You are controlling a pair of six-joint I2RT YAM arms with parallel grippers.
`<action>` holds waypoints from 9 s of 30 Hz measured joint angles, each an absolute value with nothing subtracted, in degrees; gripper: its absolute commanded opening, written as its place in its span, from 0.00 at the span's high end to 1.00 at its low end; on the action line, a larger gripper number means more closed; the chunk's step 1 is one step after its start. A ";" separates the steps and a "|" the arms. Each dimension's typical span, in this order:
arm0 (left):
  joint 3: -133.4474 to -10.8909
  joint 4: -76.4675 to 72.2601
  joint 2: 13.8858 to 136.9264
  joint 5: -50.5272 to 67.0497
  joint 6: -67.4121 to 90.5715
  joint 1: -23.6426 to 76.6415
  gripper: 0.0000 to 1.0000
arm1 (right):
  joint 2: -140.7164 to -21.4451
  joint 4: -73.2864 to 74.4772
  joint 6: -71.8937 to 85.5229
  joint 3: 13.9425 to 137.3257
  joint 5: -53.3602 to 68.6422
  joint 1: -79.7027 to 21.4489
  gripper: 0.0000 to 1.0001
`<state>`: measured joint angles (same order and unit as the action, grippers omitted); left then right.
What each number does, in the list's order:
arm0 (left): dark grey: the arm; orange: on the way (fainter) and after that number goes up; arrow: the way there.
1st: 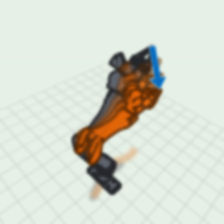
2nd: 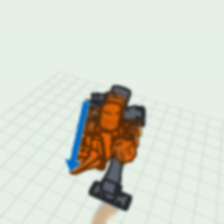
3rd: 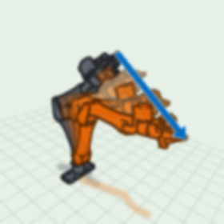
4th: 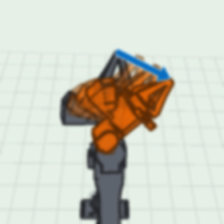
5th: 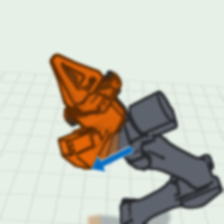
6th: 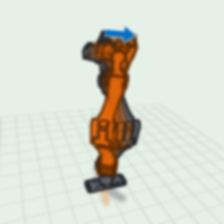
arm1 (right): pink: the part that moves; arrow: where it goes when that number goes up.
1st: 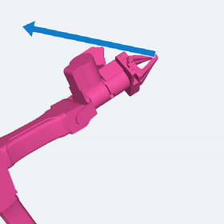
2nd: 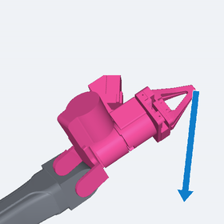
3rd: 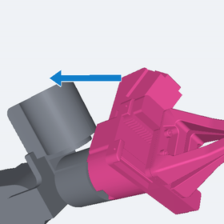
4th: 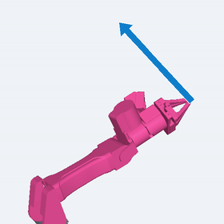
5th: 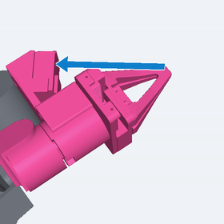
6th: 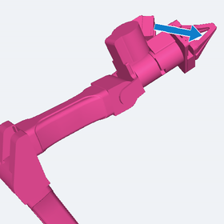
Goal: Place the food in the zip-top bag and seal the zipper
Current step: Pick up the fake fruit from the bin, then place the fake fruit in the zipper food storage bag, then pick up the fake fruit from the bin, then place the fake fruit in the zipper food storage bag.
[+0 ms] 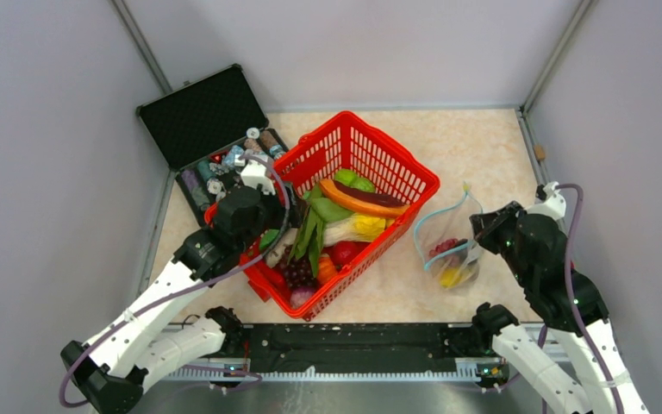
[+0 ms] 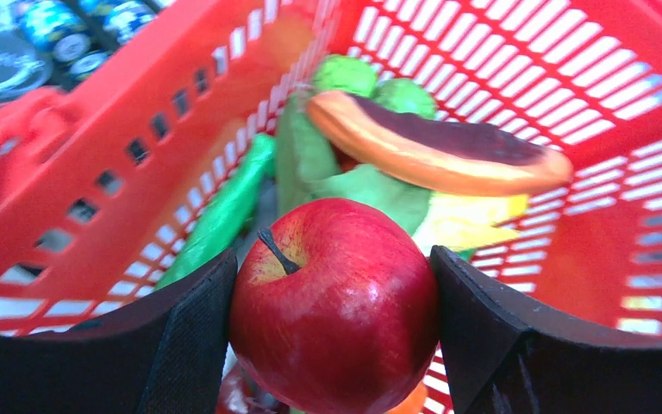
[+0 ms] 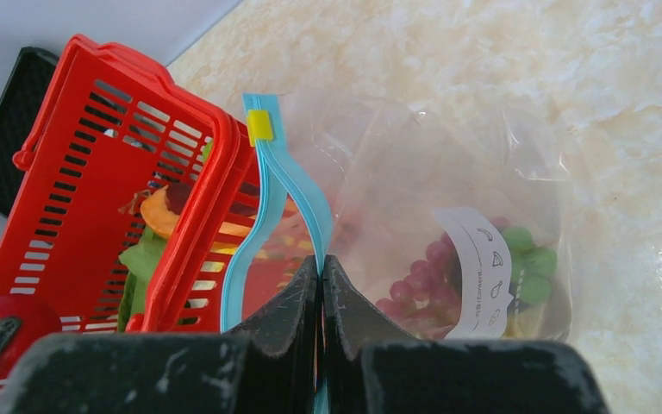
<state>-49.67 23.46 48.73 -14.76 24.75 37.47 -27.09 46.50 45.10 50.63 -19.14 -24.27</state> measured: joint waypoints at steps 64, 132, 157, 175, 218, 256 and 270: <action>-79.94 -4.60 96.73 25.54 10.41 62.30 0.13 | -25.93 49.36 46.76 54.54 -12.97 -24.27 0.97; -59.07 55.11 65.84 -1.50 31.14 48.07 0.03 | -24.05 50.61 47.79 54.02 -16.01 -24.27 0.96; -55.11 59.35 75.07 11.84 27.33 48.14 0.09 | -24.05 50.61 47.79 53.98 -16.08 -24.27 0.96; -55.81 59.22 76.90 11.73 27.14 50.22 0.55 | -24.05 50.61 47.79 53.25 -16.45 -24.27 0.96; -60.51 23.53 50.78 -1.32 24.97 50.35 0.73 | -23.57 50.81 48.25 53.25 -16.49 -24.27 0.96; -78.87 -1.85 94.52 23.29 9.69 63.99 0.60 | -21.26 49.08 46.98 54.46 -12.60 -24.27 0.95; -84.75 -0.19 99.55 16.38 5.37 66.43 0.52 | -21.41 48.29 48.90 54.46 -9.91 -24.27 0.95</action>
